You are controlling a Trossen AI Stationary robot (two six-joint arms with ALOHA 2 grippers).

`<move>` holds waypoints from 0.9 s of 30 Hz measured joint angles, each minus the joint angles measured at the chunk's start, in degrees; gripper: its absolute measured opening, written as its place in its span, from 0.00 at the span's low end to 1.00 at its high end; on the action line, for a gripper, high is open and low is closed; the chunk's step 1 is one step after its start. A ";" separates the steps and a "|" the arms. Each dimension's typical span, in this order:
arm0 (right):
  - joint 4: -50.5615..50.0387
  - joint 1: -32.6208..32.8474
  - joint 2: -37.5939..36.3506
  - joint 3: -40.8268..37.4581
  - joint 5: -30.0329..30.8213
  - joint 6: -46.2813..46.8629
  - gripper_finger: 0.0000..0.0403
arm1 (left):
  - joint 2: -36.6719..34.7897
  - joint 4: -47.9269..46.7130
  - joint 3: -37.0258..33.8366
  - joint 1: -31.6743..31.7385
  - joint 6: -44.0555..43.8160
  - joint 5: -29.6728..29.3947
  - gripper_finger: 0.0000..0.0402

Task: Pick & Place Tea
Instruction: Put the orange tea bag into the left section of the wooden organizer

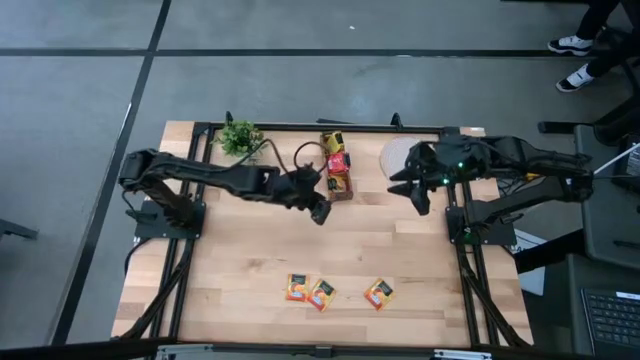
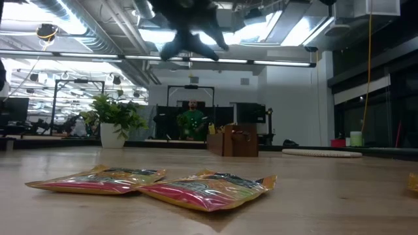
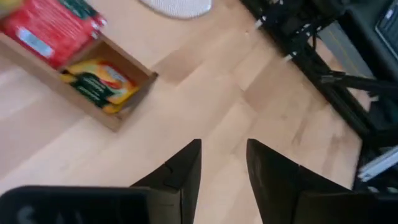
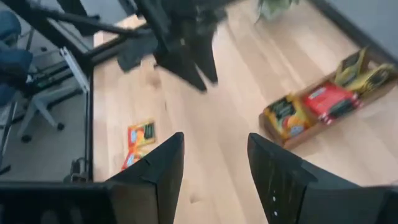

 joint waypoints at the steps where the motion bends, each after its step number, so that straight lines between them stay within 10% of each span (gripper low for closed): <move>1: -0.71 0.65 0.20 0.00 0.00 0.67 0.44 | -0.67 -1.19 0.02 -0.90 0.15 -1.99 0.31; 27: 3.33 23.43 20.40 -0.09 3.45 16.41 0.44 | -7.67 -17.55 -0.02 -21.87 3.20 -20.33 0.31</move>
